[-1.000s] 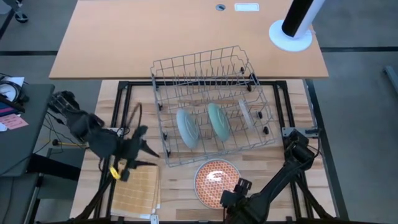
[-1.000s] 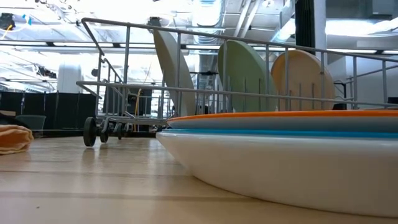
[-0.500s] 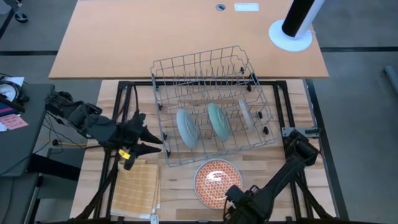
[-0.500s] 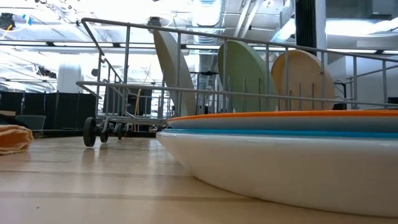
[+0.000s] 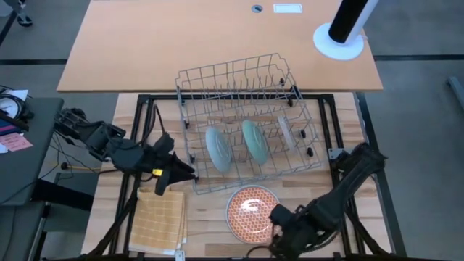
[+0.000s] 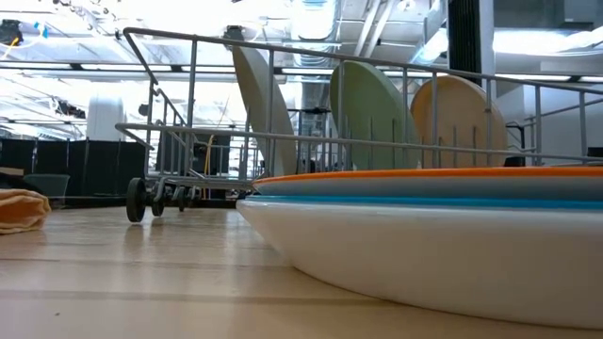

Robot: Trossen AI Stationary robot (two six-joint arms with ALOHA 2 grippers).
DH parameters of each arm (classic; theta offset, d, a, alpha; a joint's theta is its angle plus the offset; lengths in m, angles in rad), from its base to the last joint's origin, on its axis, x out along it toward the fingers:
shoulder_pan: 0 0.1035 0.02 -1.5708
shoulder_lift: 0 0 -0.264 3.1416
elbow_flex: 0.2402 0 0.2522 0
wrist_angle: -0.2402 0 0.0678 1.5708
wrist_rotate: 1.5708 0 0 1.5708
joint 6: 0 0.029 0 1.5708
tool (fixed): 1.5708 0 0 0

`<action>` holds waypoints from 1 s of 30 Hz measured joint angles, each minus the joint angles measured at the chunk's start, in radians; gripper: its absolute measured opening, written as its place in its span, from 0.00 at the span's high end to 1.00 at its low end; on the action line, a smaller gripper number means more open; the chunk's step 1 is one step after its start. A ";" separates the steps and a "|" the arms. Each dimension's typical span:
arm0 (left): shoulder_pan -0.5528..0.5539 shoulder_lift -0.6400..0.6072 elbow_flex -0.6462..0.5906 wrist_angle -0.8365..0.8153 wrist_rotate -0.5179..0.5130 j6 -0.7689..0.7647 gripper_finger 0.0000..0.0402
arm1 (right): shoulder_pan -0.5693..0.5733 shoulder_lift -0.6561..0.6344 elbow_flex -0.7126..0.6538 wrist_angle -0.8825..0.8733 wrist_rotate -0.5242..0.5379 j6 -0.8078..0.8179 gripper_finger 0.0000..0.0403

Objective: Sort dishes
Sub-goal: Put the orange patterned plate in the dish rack

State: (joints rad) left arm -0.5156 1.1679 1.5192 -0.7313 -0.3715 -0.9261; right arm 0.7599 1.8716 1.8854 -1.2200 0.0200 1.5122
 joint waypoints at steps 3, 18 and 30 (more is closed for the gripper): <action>-0.001 0.021 0.000 0.060 -0.032 -0.102 0.69 | 0.018 -0.065 0.000 -0.011 0.007 -0.065 0.35; -0.026 0.225 0.005 0.341 -0.106 -0.056 0.69 | 0.136 -0.226 0.000 -0.173 0.087 0.056 0.35; -0.028 0.286 0.084 0.305 -0.080 -0.027 0.69 | 0.116 -0.221 0.000 -0.171 0.109 0.082 0.35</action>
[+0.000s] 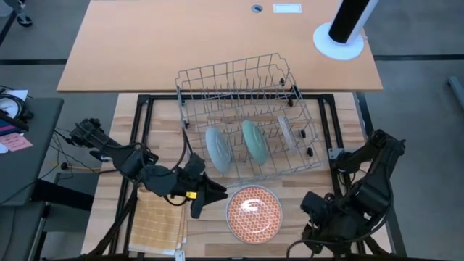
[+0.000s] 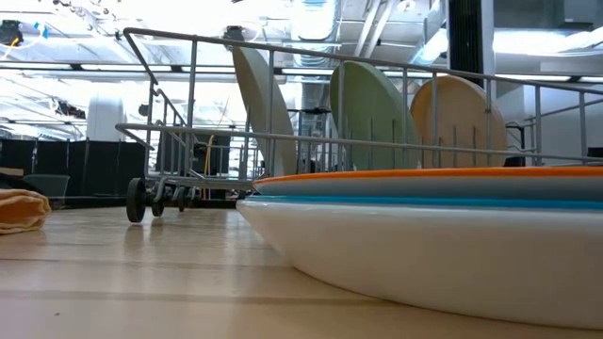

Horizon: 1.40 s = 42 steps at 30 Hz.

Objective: Sort dishes
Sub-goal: Put the orange patterned plate in the dish rack

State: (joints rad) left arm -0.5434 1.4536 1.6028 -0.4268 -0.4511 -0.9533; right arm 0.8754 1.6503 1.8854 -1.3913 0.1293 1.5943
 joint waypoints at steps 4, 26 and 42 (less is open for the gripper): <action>0.017 -0.001 0.034 -0.046 -0.001 0.023 0.69 | -0.026 0.013 -0.009 -0.011 0.020 0.117 0.35; 0.282 0.000 0.053 -0.265 0.395 0.125 0.69 | -0.274 0.041 -0.275 0.220 0.046 0.191 0.35; 0.298 0.018 0.028 -0.370 0.401 0.217 0.69 | -0.231 0.040 -0.676 0.520 0.041 0.344 0.35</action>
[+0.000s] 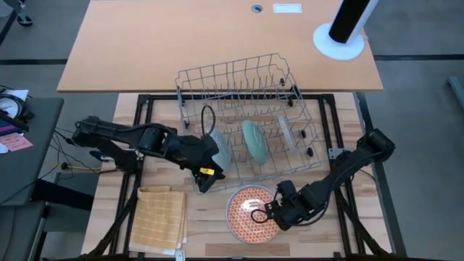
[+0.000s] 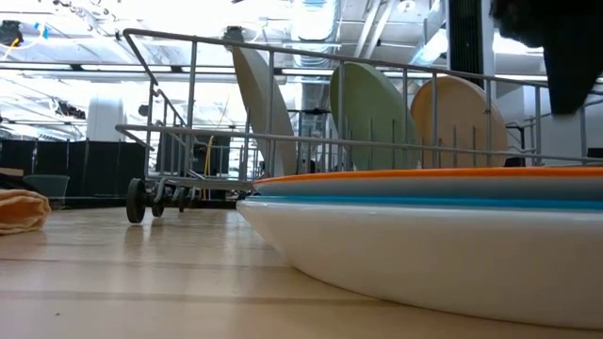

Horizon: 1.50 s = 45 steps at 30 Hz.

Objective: Sort dishes
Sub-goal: Put the orange patterned plate in the dish rack

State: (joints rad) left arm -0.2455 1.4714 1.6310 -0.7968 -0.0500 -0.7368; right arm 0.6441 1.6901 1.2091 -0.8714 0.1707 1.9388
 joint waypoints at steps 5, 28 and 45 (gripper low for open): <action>0.000 0.036 0.000 0.000 -0.002 -0.021 0.69 | 0.000 0.001 -0.070 0.068 0.004 0.017 0.35; -0.077 0.134 0.000 0.107 -0.039 -0.168 0.69 | -0.026 0.000 -0.154 0.203 0.019 -0.119 0.54; -0.154 0.134 0.000 0.064 -0.130 -0.272 0.69 | -0.058 0.000 -0.192 0.255 0.025 -0.237 0.64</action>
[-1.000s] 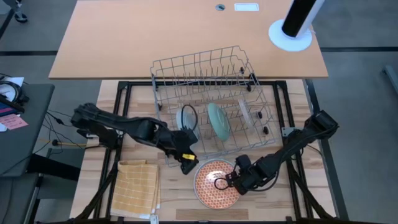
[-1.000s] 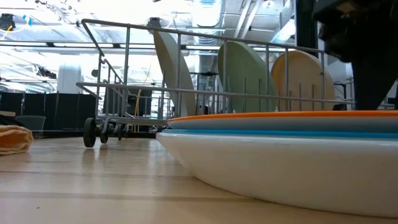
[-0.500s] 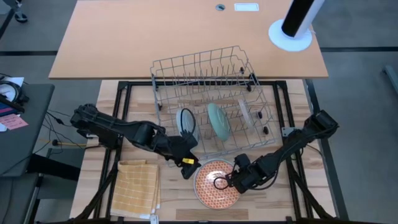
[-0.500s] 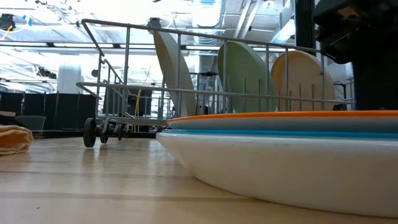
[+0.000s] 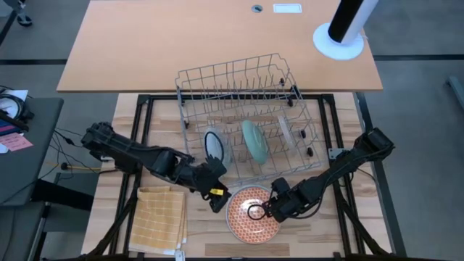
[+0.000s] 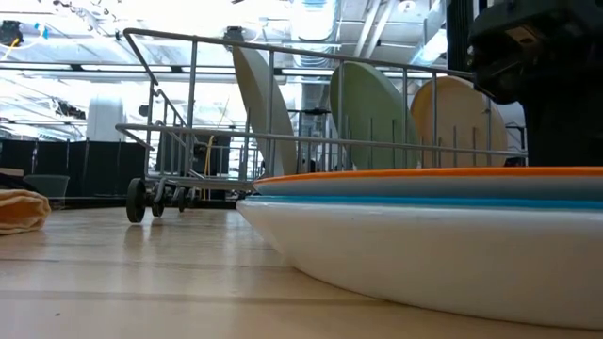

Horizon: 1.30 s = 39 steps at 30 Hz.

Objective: Sort dishes
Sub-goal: Put the orange patterned plate in the dish rack

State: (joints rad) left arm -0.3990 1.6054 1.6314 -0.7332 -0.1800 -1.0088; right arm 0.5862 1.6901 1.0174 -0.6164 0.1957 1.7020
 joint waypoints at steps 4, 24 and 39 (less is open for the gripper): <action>-0.026 0.000 0.000 0.019 -0.003 -0.055 0.69 | 0.002 -0.002 -0.029 0.048 -0.012 -0.029 0.66; -0.122 0.000 0.000 0.050 -0.199 -0.263 0.69 | -0.007 -0.003 -0.030 0.021 0.019 -0.168 0.99; -0.158 0.198 0.000 0.081 -0.020 -0.372 0.69 | -0.014 -0.018 -0.032 0.021 0.005 -0.182 1.00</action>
State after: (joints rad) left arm -0.5566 1.8036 1.6310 -0.6526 -0.1997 -1.3807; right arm 0.5724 1.6726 0.9852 -0.5957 0.2005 1.5196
